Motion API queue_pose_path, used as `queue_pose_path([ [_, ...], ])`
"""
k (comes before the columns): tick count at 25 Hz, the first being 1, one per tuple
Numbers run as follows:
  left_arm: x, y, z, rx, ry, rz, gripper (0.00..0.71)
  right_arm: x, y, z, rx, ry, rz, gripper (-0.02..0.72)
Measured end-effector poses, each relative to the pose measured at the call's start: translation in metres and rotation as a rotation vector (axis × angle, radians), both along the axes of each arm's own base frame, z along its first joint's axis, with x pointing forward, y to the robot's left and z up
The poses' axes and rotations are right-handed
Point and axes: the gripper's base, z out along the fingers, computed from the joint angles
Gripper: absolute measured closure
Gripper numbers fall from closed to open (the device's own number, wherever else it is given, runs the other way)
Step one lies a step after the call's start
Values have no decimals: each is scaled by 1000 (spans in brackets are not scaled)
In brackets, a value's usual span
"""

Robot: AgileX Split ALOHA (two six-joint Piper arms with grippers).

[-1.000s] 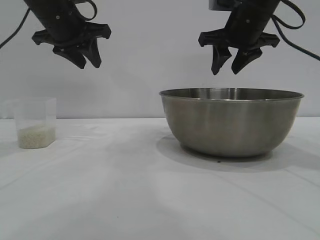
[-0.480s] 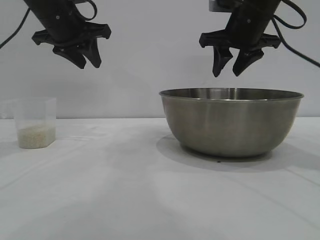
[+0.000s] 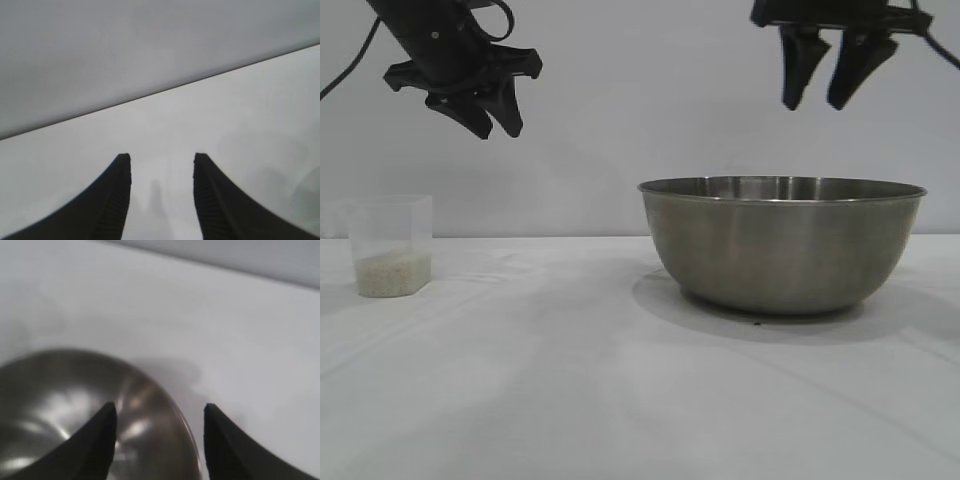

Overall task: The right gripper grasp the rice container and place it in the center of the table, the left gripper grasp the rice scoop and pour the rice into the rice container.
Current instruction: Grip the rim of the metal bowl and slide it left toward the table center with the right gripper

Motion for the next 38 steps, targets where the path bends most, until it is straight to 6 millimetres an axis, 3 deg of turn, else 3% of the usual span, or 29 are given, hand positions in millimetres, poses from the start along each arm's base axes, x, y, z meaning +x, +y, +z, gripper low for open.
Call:
queue_pose_path([
  [5, -1, 0, -1, 1, 15, -6, 471, -11, -19, 0, -43, 141, -28, 363],
  [11, -1, 0, -1, 1, 16, -7, 471, -14, -20, -4, -55, 183, -27, 363],
  [22, -2, -1, -2, 1, 28, -11, 471, 1, -18, -64, -104, 332, -23, 363],
  [31, -2, -1, -2, 1, 29, -12, 471, 7, -17, -83, -116, 346, -21, 363],
  [35, -2, -1, -2, 1, 29, -12, 471, 8, -17, -91, -118, 362, -21, 621],
  [38, -2, -1, -2, 1, 29, -12, 471, 9, -16, -90, -101, 353, -28, 636],
])
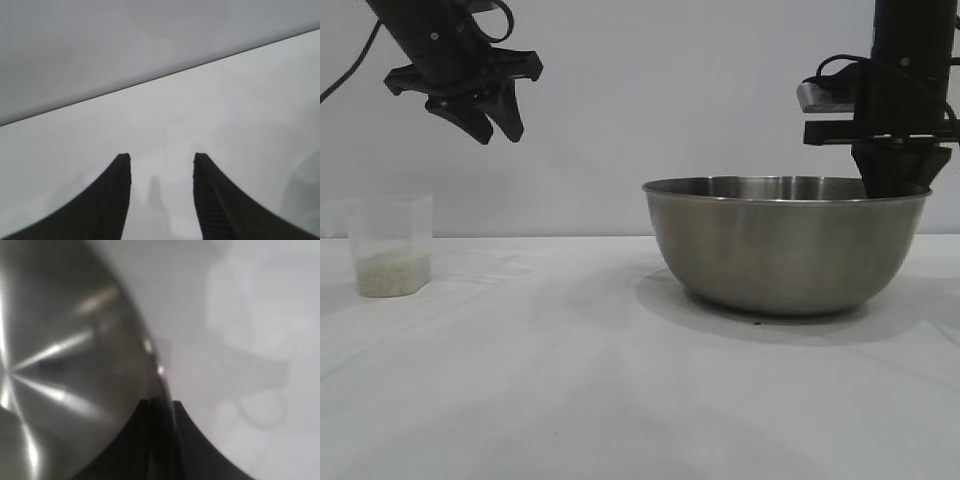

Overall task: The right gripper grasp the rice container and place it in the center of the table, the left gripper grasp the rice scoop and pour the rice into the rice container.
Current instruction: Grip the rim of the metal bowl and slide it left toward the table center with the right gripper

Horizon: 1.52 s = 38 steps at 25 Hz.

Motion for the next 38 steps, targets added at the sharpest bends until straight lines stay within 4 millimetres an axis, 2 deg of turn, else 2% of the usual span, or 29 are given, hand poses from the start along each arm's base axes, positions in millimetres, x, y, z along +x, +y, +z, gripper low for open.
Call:
queue_pose_path([
  [5, 0, 0, 0, 0, 0, 0, 471, 0, 3, 1, 38, -1, -16, 636],
  [6, 0, 0, 0, 0, 0, 0, 471, 1, 5, 1, 55, -3, -24, 703],
  [11, 0, 0, 0, 0, 0, 0, 471, 2, 13, -1, 112, -8, -44, 703],
  [20, 0, 0, 0, 0, 5, -2, 471, 4, 65, 2, 145, -37, 59, 703],
  [25, 0, 0, 0, 0, 7, -3, 471, 3, 68, 1, 141, -39, 68, 703],
  [26, 0, 0, 0, 0, 7, -3, 471, 4, 67, 0, 136, -38, 70, 636],
  [27, 0, 0, 0, 0, 7, -3, 471, 4, 67, 0, 132, -39, 72, 636],
  [31, 0, 0, 0, 0, 7, -3, 471, 4, 67, 0, 130, -42, 78, 342],
  [33, 0, 0, 0, 0, 7, -3, 471, 4, 67, 2, 128, -46, 81, 238],
  [34, 0, 0, 0, 0, 7, -3, 471, 3, 66, 5, 129, -54, 82, 211],
  [35, 0, 0, 0, 0, 7, -3, 471, 3, 66, 10, 127, -65, 85, 223],
  [36, -1, 0, -1, 0, 8, -3, 471, 2, 65, 18, 124, -84, 89, 223],
  [37, -1, 0, -1, 0, 8, -3, 471, 1, 64, 28, 123, -108, 93, 182],
  [38, -1, 0, -1, 0, 8, -3, 471, -1, 62, 39, 120, -136, 98, 196],
])
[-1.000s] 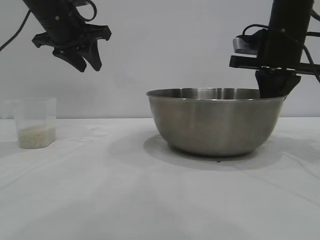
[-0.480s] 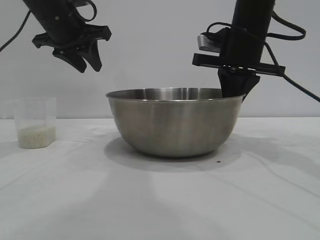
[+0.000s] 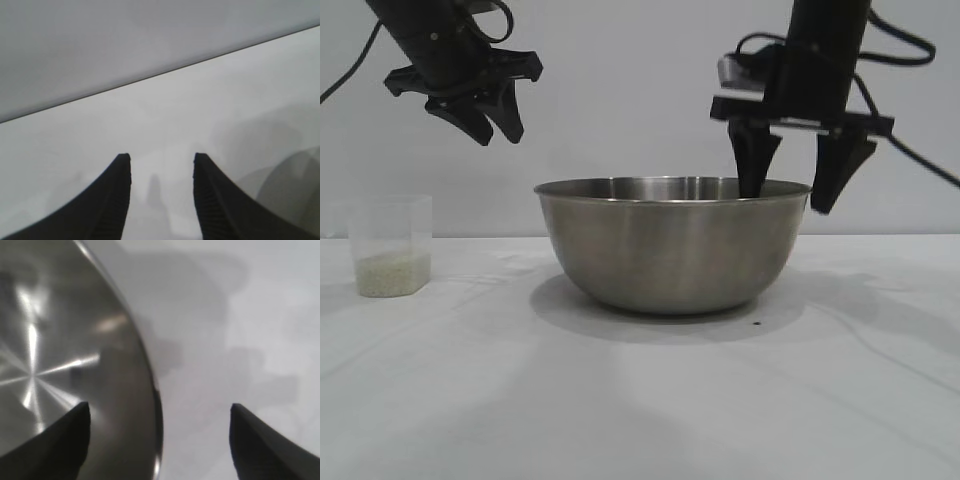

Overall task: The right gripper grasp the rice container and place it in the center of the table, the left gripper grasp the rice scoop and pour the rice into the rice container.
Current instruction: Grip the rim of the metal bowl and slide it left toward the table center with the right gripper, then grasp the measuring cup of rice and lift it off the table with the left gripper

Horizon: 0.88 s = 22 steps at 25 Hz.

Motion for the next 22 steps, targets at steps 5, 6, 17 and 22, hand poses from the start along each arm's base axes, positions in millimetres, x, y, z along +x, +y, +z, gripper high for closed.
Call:
queue_pose_path([
  [5, 0, 0, 0, 0, 0, 0, 471, -18, -9, 61, 12, -140, 9, 196],
  [6, 0, 0, 0, 0, 0, 0, 471, -26, -12, 69, 18, -163, 7, 196],
  [17, 0, 0, 0, 0, 3, -1, 471, -181, -69, 70, 119, -599, -17, 196],
  [22, 0, 0, 0, -1, 4, -1, 471, -248, -92, 96, 152, -716, -14, 196],
])
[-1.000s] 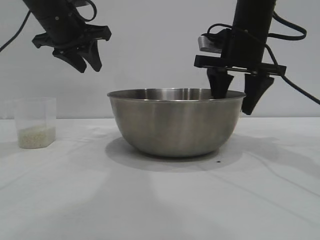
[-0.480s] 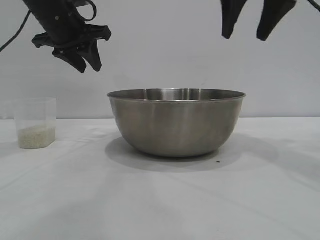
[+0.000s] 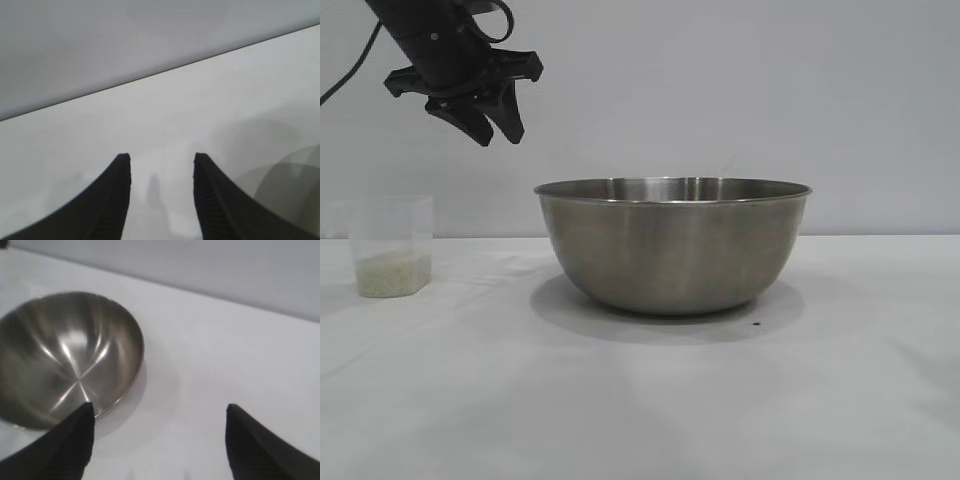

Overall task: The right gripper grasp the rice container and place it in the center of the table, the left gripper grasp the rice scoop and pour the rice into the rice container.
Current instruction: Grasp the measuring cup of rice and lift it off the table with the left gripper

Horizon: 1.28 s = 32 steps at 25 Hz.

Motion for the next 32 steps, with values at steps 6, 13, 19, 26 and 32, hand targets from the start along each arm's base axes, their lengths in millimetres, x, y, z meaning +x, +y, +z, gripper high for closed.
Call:
queue_pose_path([
  [6, 0, 0, 0, 2, -2, 0, 471, -53, -18, 2, -4, 23, 4, 196],
  [13, 0, 0, 0, 3, -4, 0, 471, -76, -21, -13, 9, 179, 17, 196],
  [19, 0, 0, 0, 5, -5, -1, 471, -110, -31, -14, 38, 167, 23, 196],
  [26, 0, 0, 0, 7, -5, -2, 471, -147, -56, -23, 58, 101, -145, 293],
  [32, 0, 1, 0, 22, -9, -9, 471, -164, -68, -25, 67, 25, -203, 293],
])
